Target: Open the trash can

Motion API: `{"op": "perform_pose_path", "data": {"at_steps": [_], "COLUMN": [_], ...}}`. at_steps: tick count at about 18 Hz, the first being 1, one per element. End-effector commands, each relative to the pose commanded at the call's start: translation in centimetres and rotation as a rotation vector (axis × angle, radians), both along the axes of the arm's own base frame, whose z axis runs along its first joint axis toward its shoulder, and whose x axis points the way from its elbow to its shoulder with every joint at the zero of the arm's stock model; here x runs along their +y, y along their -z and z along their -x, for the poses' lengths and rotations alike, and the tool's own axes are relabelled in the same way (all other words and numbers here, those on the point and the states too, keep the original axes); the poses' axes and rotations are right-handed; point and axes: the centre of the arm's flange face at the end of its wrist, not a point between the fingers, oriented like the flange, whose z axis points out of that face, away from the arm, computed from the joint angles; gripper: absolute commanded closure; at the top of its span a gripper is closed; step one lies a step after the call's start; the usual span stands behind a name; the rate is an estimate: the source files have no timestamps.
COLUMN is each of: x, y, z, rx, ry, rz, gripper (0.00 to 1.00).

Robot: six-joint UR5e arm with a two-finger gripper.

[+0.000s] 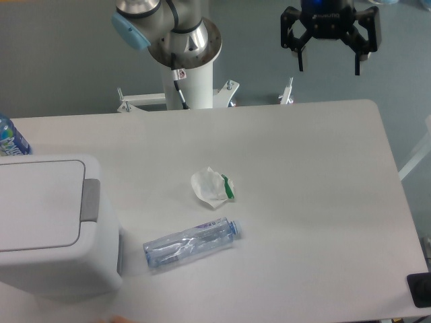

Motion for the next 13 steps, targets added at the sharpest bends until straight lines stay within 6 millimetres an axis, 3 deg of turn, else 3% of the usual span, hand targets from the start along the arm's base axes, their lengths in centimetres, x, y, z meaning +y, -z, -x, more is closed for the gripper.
{"op": "perform_pose_path", "data": {"at_steps": [6,13], "x": [0.7,9.1], "y": [0.4,2.3], "z": [0.3,-2.4], "rx": [-0.025,-0.063], "ry": [-0.083,-0.301], "rz": [-0.035,-0.202], "gripper": [0.00,0.00]}}
